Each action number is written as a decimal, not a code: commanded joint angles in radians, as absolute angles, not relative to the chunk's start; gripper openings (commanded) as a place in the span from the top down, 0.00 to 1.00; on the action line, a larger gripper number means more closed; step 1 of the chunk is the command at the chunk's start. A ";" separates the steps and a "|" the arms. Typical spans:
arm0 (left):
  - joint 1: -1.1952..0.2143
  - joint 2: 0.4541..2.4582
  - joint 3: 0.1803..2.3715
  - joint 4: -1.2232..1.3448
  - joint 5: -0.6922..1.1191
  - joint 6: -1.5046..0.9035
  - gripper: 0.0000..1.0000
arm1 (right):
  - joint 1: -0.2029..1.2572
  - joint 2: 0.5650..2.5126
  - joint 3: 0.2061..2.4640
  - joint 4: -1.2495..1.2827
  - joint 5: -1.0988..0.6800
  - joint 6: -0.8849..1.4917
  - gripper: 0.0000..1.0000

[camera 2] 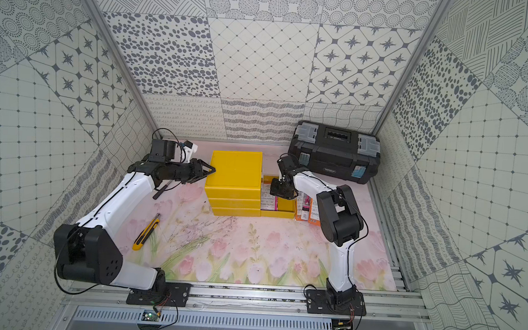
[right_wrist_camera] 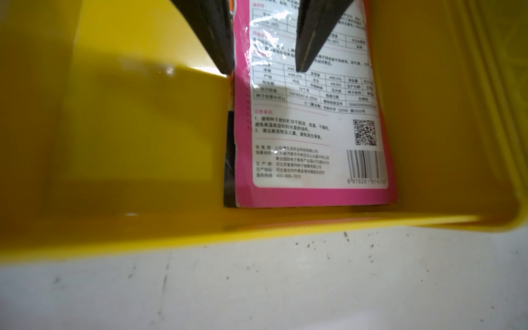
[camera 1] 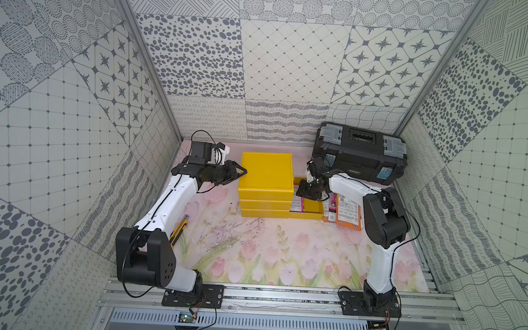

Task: Take the seed bags out of the drawer
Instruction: Pick up the seed packet from the drawer.

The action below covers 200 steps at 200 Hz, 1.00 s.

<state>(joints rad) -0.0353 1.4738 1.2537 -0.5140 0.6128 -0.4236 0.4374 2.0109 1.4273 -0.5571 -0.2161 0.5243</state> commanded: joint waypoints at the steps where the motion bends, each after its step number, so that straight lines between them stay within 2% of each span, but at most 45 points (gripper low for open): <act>1: -0.046 1.481 1.239 -0.673 0.508 -0.404 0.57 | 0.442 2.043 1.457 -0.523 -0.240 0.534 0.60; 65: -0.046 1.485 1.239 -0.673 0.507 -0.403 0.57 | 0.445 2.075 1.457 -0.502 -0.290 0.546 0.70; 155: -0.046 1.485 1.238 -0.675 0.507 -0.403 0.57 | 0.447 2.021 1.438 -0.492 -0.284 0.551 1.00; 200: -0.045 1.484 1.238 -0.675 0.506 -0.403 0.57 | 0.435 1.940 1.430 -0.508 -0.269 0.554 1.00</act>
<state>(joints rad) -0.0353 1.4738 1.2537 -0.5140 0.6125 -0.4236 0.4381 2.0209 1.4315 -0.5220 -0.2810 0.5503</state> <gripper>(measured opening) 0.429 0.070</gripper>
